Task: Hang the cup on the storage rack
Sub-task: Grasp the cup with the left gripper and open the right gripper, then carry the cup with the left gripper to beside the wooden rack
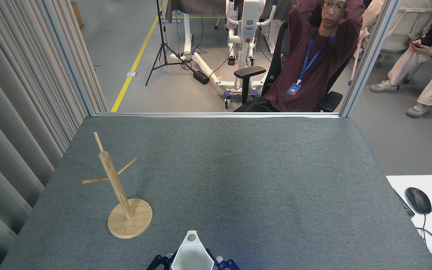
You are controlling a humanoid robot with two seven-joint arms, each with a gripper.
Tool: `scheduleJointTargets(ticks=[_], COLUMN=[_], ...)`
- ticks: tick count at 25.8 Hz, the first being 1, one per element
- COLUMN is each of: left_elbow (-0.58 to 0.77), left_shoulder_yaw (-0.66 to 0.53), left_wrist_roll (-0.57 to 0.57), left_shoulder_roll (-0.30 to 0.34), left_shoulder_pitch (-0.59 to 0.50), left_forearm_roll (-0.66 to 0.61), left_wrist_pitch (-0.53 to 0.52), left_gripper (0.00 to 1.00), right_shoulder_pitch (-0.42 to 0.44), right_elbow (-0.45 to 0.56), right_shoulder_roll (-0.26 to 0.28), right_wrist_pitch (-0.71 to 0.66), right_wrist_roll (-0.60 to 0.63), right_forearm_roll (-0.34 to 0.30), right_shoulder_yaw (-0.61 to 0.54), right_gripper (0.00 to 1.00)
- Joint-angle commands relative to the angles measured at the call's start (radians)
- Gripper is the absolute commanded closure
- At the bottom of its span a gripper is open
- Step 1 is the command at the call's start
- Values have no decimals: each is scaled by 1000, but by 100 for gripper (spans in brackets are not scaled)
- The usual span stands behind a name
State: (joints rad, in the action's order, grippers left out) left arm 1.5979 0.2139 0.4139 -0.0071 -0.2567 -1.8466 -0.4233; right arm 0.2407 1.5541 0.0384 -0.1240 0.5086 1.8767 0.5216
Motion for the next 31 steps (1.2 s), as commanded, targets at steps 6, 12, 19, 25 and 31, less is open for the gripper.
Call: scheduleJointTargets(ticks=[6, 12, 19, 25, 31], left_elbow=[39, 45, 43, 40, 42], left_shoulder_yaw=[1, -1, -1, -1, -8], left_wrist_roll=[14, 14, 16, 16, 16], left_shoulder_roll=[9, 10, 10, 10, 9], left_shoulder_pitch=[-4, 11, 13, 24, 14], left_forearm_roll=[0, -2, -3, -6, -3], left_wrist_pitch=[-2, -2, -2, 0, 5], left_gripper=[51, 90, 90, 89, 89], right_shoulder_pitch=[9, 6, 0, -47, -189], right_elbow=[-2, -2, 52, 149, 138], right_shoulder_roll=[-5, -14, -52, -84, -100], right_wrist_pitch=[14, 20, 15, 12, 237], right_wrist_roll=[2, 5, 16, 18, -99], right_forearm_roll=[12, 6, -4, -105, -591], right_shoulder_yaw=[14, 0, -2, 3, -353], right_gripper=[51, 2, 2, 2, 2])
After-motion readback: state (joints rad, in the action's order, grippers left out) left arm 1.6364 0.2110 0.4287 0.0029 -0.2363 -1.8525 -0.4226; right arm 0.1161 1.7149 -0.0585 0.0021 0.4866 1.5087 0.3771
